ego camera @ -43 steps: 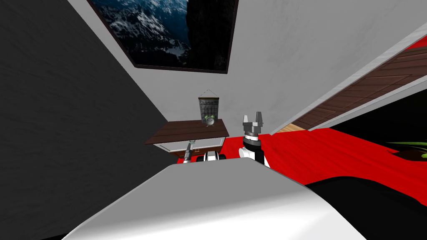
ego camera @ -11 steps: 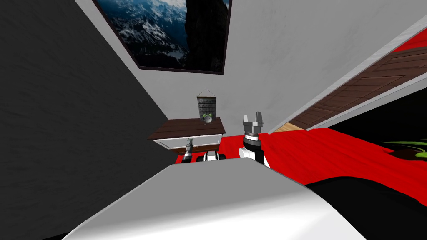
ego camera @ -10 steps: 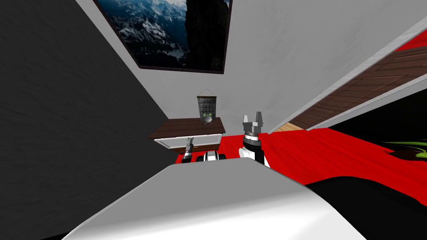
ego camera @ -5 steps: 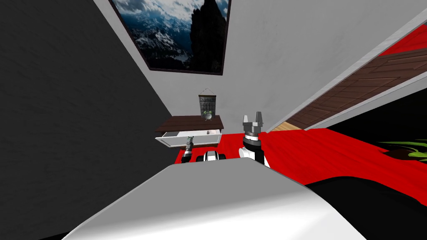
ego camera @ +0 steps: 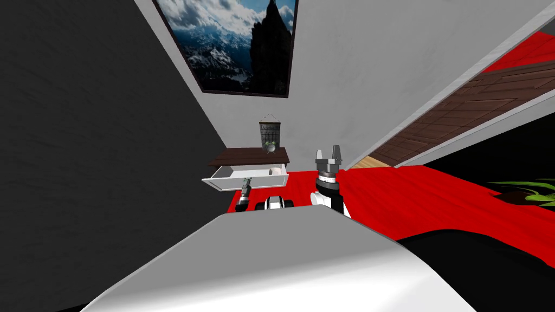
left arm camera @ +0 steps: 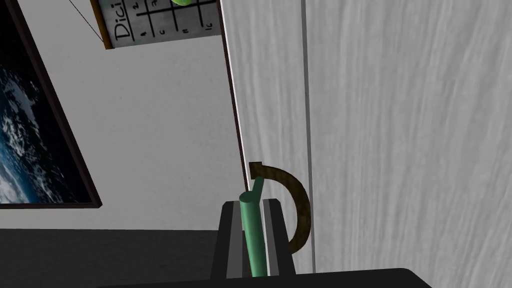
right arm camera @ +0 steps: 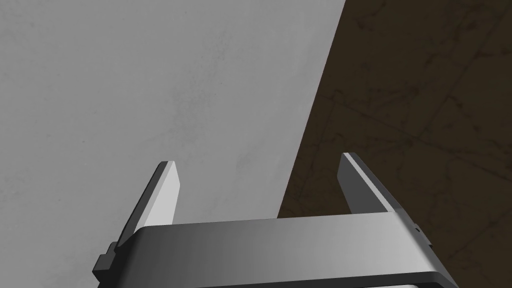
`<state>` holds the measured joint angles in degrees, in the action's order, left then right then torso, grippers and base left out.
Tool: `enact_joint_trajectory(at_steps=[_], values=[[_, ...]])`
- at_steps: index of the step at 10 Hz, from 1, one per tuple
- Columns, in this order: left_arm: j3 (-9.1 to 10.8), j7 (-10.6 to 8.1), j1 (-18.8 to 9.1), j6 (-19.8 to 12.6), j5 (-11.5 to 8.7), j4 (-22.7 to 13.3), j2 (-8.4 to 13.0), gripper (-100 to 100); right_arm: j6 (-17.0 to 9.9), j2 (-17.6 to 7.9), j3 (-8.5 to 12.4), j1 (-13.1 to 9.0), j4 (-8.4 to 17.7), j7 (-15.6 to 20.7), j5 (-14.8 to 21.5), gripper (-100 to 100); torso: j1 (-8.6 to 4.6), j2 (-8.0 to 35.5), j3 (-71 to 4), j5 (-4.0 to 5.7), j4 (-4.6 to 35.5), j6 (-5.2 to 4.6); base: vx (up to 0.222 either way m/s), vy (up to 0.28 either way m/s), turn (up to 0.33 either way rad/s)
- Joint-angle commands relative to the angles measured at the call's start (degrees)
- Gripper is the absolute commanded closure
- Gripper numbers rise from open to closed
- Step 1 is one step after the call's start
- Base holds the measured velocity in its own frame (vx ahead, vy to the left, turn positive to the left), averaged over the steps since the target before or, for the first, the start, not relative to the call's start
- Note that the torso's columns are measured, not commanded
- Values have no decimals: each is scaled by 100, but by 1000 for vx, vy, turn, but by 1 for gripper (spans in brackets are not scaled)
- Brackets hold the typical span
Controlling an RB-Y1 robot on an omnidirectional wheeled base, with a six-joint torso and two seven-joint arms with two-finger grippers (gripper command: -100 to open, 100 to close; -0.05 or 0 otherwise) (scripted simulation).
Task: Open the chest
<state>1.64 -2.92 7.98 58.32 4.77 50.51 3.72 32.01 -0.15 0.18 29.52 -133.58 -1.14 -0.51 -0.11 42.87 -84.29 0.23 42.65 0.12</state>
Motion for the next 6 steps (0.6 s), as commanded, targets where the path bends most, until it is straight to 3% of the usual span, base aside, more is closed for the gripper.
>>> enact_joint_trajectory(at_steps=[1,6], values=[[16,-48,-183,-329,-29,153,56,-100,0,0,0,1,0,0,0,0,1,-45,-20,-9,-19,-8,-74,-16,14],[55,-166,-639,-1151,-103,534,197,-100,1,0,0,2,-1,0,0,0,12,-49,-22,-22,-32,-13,-75,-14,1]])
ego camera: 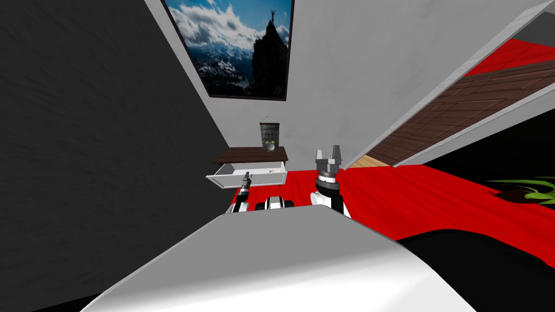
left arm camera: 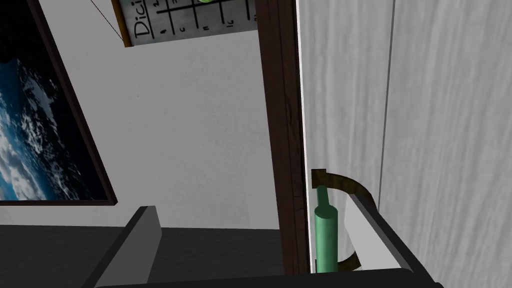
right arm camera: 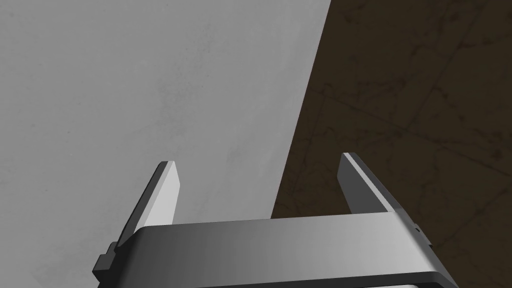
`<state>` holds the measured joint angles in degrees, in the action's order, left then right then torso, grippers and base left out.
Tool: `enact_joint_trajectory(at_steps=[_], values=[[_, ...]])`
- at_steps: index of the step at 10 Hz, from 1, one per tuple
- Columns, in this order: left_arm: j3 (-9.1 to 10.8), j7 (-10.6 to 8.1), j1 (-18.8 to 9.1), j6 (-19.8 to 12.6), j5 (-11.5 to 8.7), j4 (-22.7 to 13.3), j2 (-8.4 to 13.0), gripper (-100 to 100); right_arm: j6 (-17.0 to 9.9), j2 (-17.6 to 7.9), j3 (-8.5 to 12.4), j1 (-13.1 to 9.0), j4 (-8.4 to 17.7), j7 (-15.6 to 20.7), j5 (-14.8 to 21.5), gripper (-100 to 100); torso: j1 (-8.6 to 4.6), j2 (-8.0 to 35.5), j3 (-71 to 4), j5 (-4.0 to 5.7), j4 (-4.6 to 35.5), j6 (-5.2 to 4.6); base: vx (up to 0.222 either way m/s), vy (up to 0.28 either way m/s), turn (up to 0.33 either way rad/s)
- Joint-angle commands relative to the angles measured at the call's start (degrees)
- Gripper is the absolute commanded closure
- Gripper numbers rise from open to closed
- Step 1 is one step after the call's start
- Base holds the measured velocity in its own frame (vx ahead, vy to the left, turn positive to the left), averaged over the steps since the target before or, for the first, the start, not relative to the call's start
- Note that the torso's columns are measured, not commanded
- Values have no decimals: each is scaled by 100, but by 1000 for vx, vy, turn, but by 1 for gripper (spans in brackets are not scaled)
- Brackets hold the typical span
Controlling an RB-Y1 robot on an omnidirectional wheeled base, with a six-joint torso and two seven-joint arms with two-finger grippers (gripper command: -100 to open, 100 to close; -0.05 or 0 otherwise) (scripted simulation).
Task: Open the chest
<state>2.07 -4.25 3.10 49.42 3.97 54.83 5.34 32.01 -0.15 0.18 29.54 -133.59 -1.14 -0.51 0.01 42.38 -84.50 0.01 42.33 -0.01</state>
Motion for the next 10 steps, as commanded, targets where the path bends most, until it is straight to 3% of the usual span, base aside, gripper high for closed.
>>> enact_joint_trajectory(at_steps=[1,3,4,5,10], values=[[20,-57,-242,-426,-37,179,64,-100,0,0,0,0,0,0,0,0,1,2,1,-1,-1,1,-98,-18,1],[36,-105,-425,-755,-67,331,121,-100,0,0,0,0,0,0,0,0,-15,16,6,8,13,-2,-105,-14,10],[36,-65,-353,-660,-55,227,82,-100,0,0,0,0,0,0,0,0,-23,21,10,14,25,-5,-40,-4,0],[40,-65,-357,-702,-57,219,85,0,0,0,0,0,0,0,0,0,-22,10,4,13,17,-2,-8,1,3],[39,-64,-326,-724,-55,191,84,0,0,0,0,1,0,0,0,0,-2,-9,-6,0,-2,0,-1,0,1]])
